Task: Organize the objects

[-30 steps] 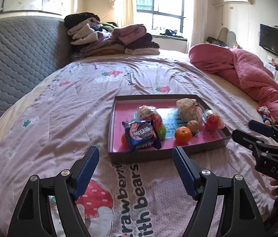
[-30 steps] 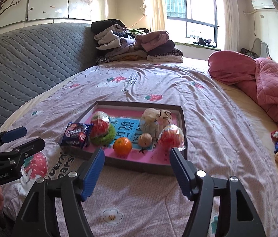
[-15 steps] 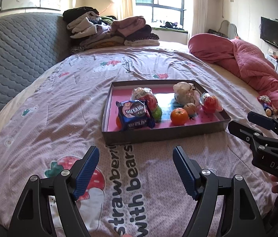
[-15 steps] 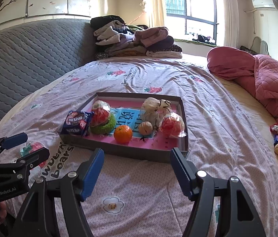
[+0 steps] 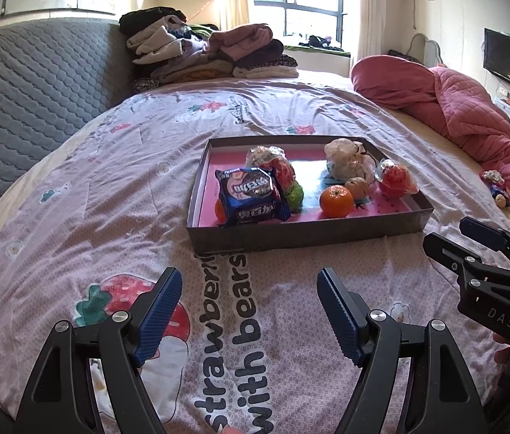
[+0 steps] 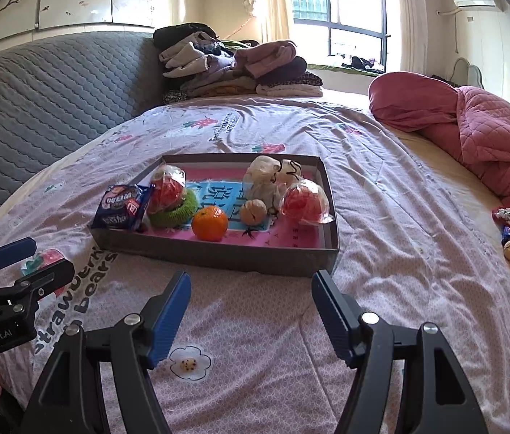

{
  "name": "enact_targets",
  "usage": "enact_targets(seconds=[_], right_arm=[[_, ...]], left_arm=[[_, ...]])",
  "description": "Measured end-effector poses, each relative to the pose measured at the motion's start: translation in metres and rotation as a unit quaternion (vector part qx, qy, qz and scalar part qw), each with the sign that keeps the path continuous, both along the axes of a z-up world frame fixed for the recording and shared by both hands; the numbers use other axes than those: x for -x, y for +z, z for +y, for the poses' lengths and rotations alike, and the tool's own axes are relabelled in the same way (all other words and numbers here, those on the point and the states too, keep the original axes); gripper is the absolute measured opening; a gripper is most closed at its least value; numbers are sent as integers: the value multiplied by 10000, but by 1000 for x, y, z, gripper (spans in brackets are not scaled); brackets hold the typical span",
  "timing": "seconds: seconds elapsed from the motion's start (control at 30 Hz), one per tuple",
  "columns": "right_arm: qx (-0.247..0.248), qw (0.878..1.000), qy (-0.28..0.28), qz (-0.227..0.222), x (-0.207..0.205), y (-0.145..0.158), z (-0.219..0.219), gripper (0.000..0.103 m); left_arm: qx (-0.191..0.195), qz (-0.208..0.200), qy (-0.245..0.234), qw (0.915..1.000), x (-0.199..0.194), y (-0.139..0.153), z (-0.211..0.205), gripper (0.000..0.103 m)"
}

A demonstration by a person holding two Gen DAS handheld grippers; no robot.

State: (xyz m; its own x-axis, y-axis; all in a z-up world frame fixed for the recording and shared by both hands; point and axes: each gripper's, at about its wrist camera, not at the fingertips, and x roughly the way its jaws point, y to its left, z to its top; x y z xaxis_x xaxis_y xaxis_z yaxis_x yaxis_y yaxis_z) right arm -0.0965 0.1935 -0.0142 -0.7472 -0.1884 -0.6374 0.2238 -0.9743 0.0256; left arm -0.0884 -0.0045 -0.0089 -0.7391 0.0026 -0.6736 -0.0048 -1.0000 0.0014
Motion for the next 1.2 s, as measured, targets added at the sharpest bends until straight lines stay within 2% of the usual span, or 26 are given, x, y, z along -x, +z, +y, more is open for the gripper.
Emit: enact_targets(seconds=[0.23,0.57,1.0,1.2], right_arm=[[8,9999,-76,-66,1,-13,3,69],[1,9996,-222,-154,1,-23,10,69],[-100,9991,-222,-334,3,-36,11,69],[-133,9990,-224,-363,4,-38,11,69]], left_arm=[[-30,-83,37,10000,4,-10,-1,78],[143,-126,129,9997,6,-19,0,78],[-57,-222,135,9996,10,-31,-4,78],[-3,-288,212,9994,14,-40,-7,78]])
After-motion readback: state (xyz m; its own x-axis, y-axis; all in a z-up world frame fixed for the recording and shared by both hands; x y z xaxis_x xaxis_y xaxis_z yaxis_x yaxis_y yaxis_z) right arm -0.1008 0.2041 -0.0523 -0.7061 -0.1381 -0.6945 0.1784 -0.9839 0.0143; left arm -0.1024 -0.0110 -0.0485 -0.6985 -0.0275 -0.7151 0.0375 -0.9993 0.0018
